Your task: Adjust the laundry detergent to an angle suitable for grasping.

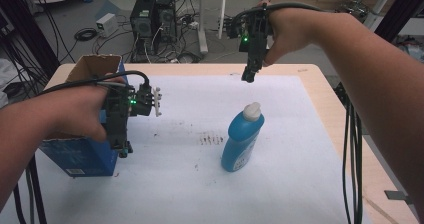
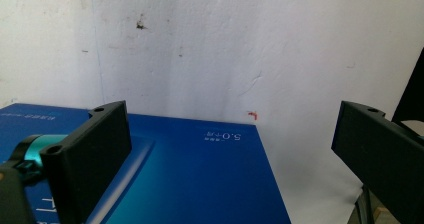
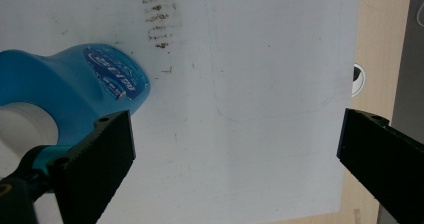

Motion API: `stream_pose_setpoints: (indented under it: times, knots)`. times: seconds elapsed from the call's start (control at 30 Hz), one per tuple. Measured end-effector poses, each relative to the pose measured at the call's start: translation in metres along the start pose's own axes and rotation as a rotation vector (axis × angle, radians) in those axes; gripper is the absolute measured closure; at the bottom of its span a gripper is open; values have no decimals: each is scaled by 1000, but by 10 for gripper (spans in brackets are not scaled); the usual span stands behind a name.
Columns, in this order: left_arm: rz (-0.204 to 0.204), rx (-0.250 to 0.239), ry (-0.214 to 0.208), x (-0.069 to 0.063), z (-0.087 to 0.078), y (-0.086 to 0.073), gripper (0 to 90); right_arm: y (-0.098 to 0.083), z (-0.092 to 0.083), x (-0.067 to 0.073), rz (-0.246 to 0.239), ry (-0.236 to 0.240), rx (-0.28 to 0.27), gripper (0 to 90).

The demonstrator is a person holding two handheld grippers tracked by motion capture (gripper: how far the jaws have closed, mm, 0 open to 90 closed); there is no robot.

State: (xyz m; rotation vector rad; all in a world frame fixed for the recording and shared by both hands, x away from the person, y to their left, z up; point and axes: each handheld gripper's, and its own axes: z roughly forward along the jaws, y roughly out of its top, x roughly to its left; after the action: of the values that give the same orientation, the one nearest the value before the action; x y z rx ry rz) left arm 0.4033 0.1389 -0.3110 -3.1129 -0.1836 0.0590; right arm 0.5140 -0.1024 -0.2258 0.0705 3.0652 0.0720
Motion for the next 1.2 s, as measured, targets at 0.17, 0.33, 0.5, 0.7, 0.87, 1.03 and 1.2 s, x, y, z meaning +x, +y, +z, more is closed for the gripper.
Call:
stream_pose_setpoints:
  times: [0.17, 0.33, 0.5, 0.7, 0.87, 1.03, 1.2]
  knots:
    - [4, 3, -2, 0, 1, 2, 24, -1, 1, -1, -6, -2, -2, 13]
    - [7, 0, -3, 0, 1, 3, 24, -2, -1, 0, -1, -4, 1, 13]
    - [3, 2, -2, -1, 1, 3, 24, -2, -2, 1, 0, -5, 2, 13]
    - [1, 2, 2, -5, 0, 3, 24, -1, -2, 4, 4, -11, 5, 13]
    - [2, 2, 10, -7, -1, 3, 24, -2, -4, 5, -8, -20, 2, 13]
    - [-11, -30, 3, -10, -5, 3, 24, -11, -7, 7, 7, -32, 16, 13]
    - [-45, -118, 4, -14, -10, 7, 24, -21, -10, 7, 24, -40, 11, 13]
